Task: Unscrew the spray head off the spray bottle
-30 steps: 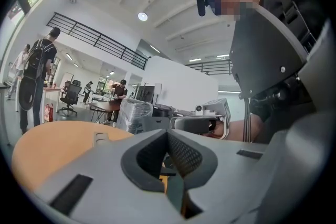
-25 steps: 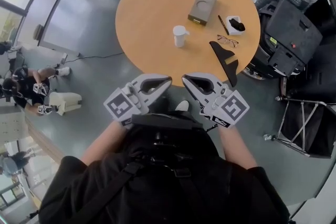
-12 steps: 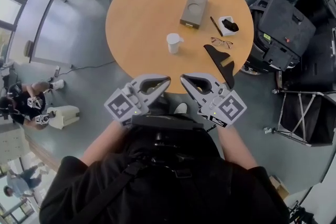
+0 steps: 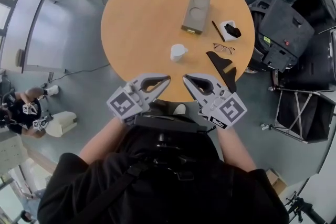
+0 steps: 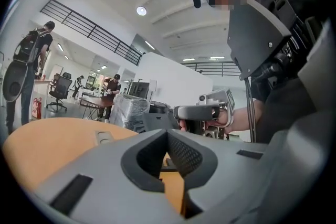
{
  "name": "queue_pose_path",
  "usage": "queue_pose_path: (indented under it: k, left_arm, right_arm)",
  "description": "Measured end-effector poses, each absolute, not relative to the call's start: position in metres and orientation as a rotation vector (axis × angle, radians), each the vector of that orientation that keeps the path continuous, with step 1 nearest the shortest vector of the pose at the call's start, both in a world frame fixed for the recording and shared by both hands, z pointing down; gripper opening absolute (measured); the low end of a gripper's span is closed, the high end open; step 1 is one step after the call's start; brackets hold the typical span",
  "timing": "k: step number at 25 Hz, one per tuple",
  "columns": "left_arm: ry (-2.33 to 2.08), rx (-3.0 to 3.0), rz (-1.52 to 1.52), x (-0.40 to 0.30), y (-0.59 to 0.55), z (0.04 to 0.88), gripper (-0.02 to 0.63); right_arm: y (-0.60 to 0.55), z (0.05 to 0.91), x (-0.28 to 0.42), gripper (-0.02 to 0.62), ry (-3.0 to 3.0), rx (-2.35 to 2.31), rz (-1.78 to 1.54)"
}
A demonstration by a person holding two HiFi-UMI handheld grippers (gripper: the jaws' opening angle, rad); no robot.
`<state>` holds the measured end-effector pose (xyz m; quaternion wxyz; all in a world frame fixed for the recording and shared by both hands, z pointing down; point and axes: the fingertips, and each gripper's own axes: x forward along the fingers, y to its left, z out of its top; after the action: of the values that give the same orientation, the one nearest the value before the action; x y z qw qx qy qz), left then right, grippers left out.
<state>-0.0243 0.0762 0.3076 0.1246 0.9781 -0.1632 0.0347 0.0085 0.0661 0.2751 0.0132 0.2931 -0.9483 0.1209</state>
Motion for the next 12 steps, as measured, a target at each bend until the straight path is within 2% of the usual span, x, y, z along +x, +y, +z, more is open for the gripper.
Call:
queue_pose_path:
  k: [12]
  left_arm:
    - [-0.342,2.828,0.169,-0.046,-0.013,0.388,0.014]
  right_arm:
    - [-0.024,0.327,-0.012,0.009,-2.828,1.099,0.435]
